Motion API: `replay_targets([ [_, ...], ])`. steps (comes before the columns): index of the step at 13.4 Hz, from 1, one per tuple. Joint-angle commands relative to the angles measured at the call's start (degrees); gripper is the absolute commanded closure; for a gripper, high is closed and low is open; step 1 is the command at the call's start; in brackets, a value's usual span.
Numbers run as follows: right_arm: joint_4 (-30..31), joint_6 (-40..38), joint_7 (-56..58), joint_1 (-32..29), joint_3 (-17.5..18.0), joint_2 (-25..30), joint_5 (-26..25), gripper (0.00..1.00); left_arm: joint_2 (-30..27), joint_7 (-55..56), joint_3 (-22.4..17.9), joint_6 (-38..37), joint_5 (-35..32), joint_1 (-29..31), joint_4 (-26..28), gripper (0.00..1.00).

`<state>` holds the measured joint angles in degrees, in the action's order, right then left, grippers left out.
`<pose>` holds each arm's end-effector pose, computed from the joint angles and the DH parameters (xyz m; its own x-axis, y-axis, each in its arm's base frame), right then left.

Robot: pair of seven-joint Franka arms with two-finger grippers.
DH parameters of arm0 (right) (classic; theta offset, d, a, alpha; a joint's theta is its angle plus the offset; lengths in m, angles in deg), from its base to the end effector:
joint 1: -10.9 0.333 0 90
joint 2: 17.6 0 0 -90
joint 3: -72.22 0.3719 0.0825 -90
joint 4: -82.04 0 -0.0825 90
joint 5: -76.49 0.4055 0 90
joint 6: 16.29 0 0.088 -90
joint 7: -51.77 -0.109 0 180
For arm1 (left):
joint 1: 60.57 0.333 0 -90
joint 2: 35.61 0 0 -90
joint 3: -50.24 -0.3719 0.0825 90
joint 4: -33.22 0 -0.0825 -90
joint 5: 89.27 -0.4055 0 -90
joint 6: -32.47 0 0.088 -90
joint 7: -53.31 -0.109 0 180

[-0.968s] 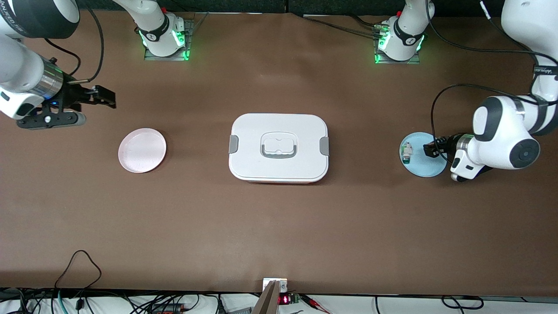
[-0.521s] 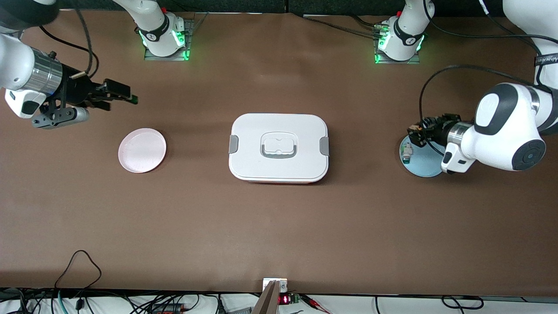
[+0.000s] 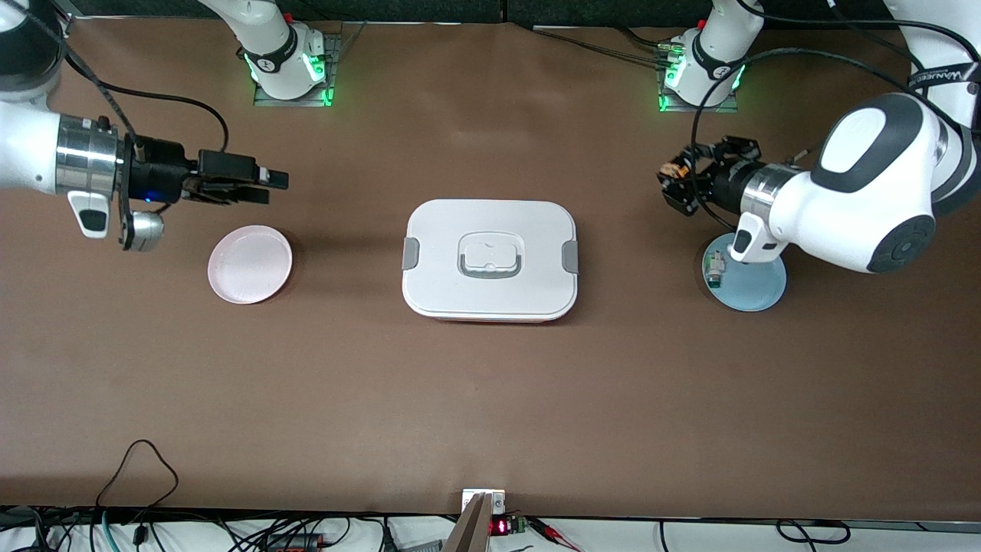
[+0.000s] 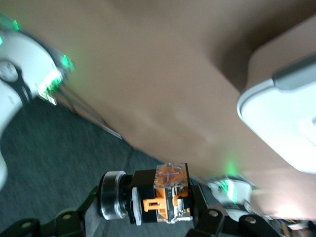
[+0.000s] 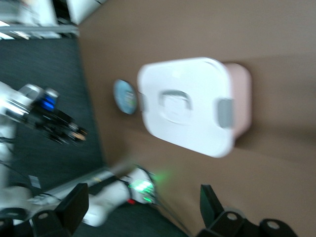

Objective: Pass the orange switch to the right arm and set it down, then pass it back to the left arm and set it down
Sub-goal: 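Lift the switch with the left gripper while the right gripper rises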

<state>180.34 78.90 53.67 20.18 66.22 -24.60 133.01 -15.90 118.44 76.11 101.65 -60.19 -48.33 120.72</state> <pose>0.6132 0.1229 0.5847 0.9825 -0.0025 -0.1865 -0.1541 -0.5740 -0.8042 0.5944 -0.1684 0.5176 0.3535 0.5534 -0.7542 0.6591 -0.7195 -0.2190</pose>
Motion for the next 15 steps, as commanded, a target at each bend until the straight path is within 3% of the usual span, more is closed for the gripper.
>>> replay_targets([
  [1,-0.8,3.8,0.8,1.1,0.6,-1.8,7.4,0.0,-1.4,10.1,1.7,-1.2,9.1,0.4,-3.4,0.95],
  [4,-0.3,4.2,2.3,2.4,0.7,-3.2,17.3,0.0,-1.3,14.9,1.7,-0.5,23.9,0.4,-3.9,0.95],
  [7,-0.1,4.3,6.8,3.4,0.7,-4.3,23.3,0.0,-1.2,16.4,2.9,5.1,32.8,0.2,-4.0,0.95],
  [9,0.7,4.2,10.6,4.6,0.8,-4.5,26.4,0.0,-0.6,18.2,3.4,12.4,36.8,-2.6,-4.0,0.95],
  [12,4.1,3.9,10.8,5.8,0.8,-4.4,34.9,0.0,0.6,20.5,3.3,20.2,40.2,-6.3,-4.0,0.96],
  [15,4.6,4.6,10.9,8.0,0.8,-3.9,35.8,0.0,0.8,20.7,3.3,24.8,41.4,-7.1,-4.0,1.0],
])
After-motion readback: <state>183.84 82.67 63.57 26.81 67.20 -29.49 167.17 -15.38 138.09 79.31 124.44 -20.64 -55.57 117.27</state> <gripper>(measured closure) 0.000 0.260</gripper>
